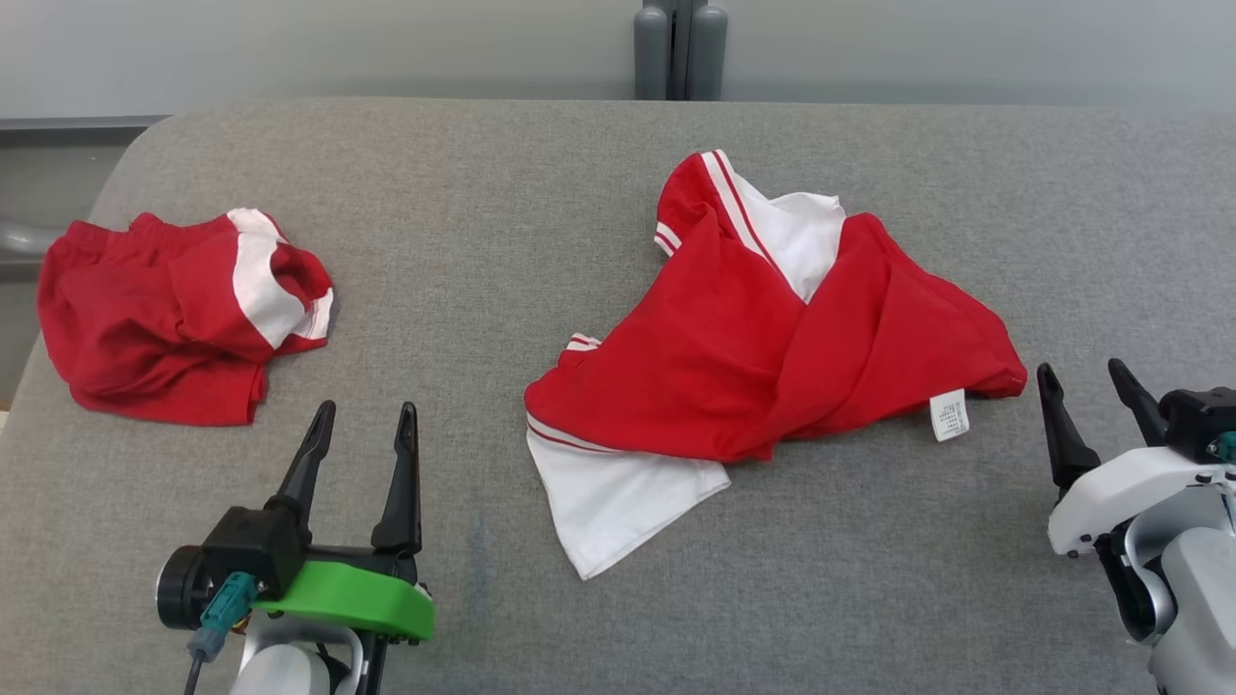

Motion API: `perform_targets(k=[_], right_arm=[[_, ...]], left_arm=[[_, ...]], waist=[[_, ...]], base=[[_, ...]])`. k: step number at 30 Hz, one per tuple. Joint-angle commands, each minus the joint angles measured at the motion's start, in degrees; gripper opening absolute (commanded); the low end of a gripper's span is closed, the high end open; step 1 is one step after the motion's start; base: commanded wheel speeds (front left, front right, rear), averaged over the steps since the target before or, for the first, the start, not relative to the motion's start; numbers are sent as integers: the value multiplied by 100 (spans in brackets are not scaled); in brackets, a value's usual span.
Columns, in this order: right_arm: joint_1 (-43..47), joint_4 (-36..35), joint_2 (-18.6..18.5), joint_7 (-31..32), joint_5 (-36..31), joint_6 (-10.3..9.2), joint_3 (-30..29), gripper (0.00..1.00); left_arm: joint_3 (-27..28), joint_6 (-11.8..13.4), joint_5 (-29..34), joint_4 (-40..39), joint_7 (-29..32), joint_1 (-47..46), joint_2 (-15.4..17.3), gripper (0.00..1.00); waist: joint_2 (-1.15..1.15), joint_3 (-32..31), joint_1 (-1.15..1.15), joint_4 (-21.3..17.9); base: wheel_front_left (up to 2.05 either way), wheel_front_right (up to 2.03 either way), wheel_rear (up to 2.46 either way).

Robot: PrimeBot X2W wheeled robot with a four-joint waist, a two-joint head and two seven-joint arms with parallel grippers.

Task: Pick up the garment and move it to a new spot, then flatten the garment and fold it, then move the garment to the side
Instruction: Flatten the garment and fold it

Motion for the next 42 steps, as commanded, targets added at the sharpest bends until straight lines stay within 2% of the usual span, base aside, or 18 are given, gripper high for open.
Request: perform_targets(k=[1, 7, 13, 14, 15, 16, 17, 18, 22, 27, 36, 42], right_arm=[[2, -23, 25, -16, 40, -6, 32, 100], [-261, 300, 135, -16, 202, -6, 214, 100], [-553, 934, 172, -16, 460, -6, 434, 100], [-612, 1045, 171, -16, 520, -6, 478, 84], [-649, 1149, 170, -16, 568, -6, 520, 49], [-688, 1254, 181, -16, 634, -6, 573, 39], [-722, 1316, 193, -16, 697, -6, 594, 10], [-749, 1392, 205, -16, 767, -6, 632, 0], [-737, 1375, 198, -15, 919, -7, 714, 0], [-444, 985, 163, -17, 903, -7, 564, 0], [750, -830, 105, -17, 653, -7, -94, 0], [1681, -1850, 42, -17, 718, -7, -307, 0]], left_arm=[[0, -7, 19, -11, 4, -4, 12, 100], [-77, -11, 1, 10, 4, -130, 12, 100], [-90, -13, -12, 10, 4, -191, 12, 100], [-86, -13, -13, 9, 4, -201, 12, 100], [-80, -14, -14, 10, 4, -206, 12, 100], [-71, -14, -15, 12, 4, -213, 12, 100], [-65, -14, -15, 11, 4, -219, 12, 100], [-64, -14, -14, 14, 4, -228, 12, 100], [-26, -15, -8, 30, 4, -218, 12, 100], [21, -15, -12, 49, 4, -87, 12, 100], [88, -16, -43, 41, 4, 113, 13, 100], [144, -16, -59, 35, 4, 207, 12, 100]], waist=[[0, 28, 0, -13], [0, 143, 0, 93], [0, 296, 0, 260], [0, 321, 0, 288], [0, 332, 0, 301], [0, 346, 0, 318], [0, 355, 0, 327], [0, 365, 0, 336], [0, 341, 0, 327], [0, 173, 0, 206], [0, -130, 0, -142], [0, -204, 0, -326]], base=[[0, 0, 0], [0, 0, 0], [0, 0, 0], [0, 0, 0], [0, 0, 0], [0, 0, 0], [0, 0, 0], [0, 0, 0], [0, 0, 0], [0, 0, 0], [0, 0, 0], [0, 0, 0]])
